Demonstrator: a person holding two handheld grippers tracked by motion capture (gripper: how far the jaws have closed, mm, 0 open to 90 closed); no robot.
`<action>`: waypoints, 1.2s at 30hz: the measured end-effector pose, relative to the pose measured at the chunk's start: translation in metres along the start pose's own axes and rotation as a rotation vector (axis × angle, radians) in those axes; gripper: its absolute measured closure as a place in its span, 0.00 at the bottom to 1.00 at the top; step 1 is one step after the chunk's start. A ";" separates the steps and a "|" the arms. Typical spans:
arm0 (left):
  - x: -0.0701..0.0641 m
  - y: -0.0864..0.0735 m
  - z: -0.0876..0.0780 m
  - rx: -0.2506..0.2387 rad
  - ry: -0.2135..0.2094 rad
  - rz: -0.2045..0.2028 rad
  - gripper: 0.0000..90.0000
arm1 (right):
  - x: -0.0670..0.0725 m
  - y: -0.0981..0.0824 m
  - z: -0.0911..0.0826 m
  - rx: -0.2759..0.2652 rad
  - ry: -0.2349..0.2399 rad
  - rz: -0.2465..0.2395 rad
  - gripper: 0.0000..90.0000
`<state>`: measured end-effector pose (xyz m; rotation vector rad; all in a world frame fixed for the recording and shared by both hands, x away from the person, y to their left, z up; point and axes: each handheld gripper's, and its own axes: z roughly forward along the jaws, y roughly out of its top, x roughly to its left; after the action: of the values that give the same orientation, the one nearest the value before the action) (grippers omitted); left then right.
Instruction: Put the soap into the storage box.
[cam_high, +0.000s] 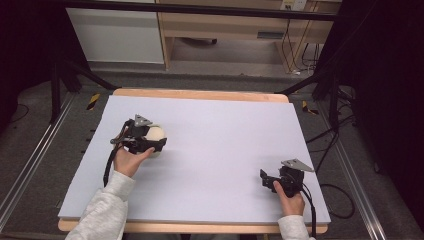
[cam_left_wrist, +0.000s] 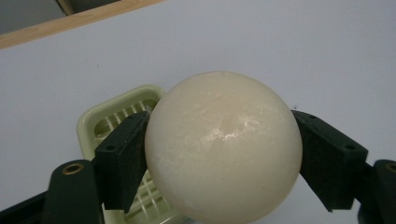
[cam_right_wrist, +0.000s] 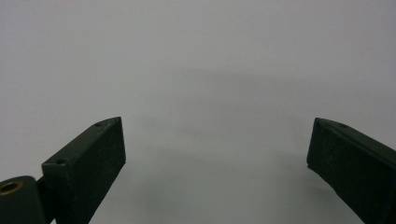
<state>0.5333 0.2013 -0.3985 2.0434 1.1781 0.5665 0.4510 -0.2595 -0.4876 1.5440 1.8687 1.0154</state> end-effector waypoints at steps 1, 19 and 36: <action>0.001 0.000 0.000 -0.001 0.001 -0.003 0.26 | 0.000 0.000 0.000 0.000 0.000 -0.001 0.05; 0.020 -0.002 0.012 0.013 0.032 -0.039 0.26 | 0.000 0.000 0.000 -0.002 0.000 0.001 0.05; 0.033 -0.005 0.029 0.049 0.060 -0.052 0.26 | 0.000 0.000 0.000 -0.001 -0.001 0.001 0.05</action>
<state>0.5662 0.2219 -0.4210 2.0430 1.2878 0.5834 0.4510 -0.2598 -0.4877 1.5451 1.8669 1.0157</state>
